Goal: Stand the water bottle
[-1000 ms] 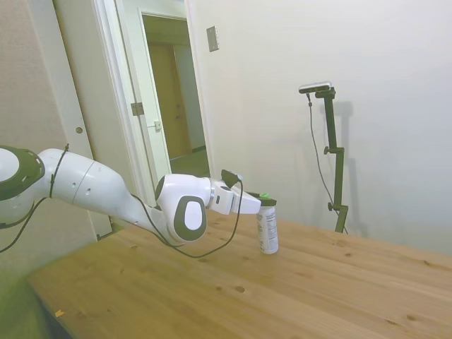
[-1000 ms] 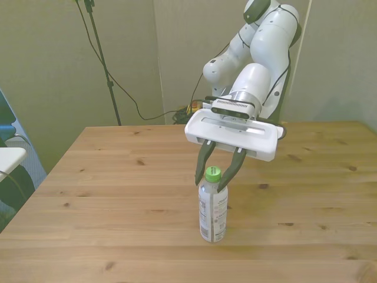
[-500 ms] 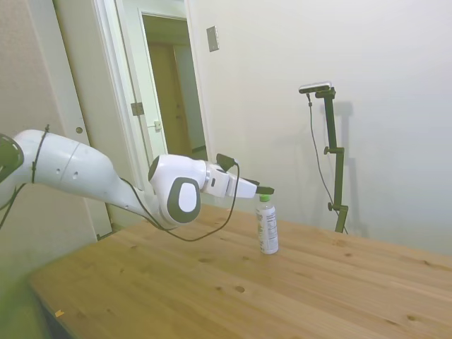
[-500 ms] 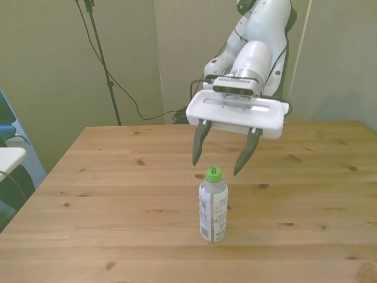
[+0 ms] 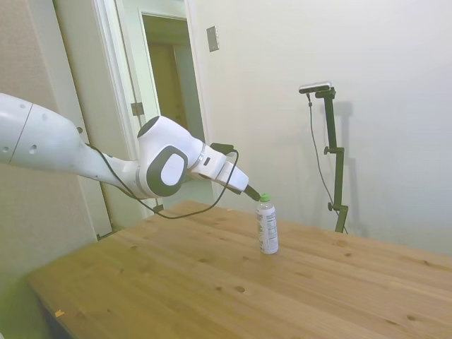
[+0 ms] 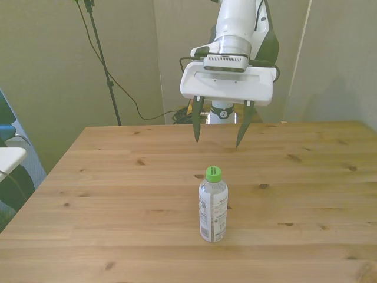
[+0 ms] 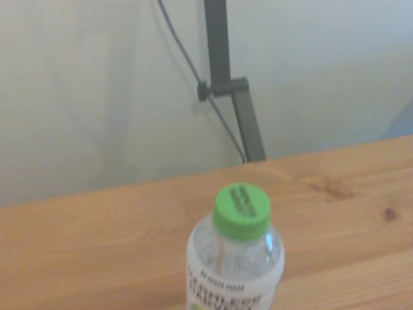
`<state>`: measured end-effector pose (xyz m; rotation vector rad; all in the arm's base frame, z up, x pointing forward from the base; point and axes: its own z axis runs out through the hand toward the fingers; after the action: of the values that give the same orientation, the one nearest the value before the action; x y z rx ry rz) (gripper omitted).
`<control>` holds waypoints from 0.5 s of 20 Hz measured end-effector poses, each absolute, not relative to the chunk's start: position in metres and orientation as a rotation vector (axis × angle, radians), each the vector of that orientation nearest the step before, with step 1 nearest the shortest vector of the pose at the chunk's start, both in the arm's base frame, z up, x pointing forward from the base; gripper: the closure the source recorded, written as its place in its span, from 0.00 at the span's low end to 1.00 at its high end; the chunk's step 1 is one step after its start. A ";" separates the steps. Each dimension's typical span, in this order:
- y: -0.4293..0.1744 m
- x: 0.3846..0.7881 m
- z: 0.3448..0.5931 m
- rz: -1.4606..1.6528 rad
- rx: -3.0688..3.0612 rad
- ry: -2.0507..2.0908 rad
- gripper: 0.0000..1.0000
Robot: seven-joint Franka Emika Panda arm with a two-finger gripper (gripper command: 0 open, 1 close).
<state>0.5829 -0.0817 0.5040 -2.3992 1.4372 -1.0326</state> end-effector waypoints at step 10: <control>-0.088 0.545 0.500 -0.666 -2.547 1.368 0.00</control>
<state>0.5448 -0.0882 0.5003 -2.5469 1.3679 -0.6656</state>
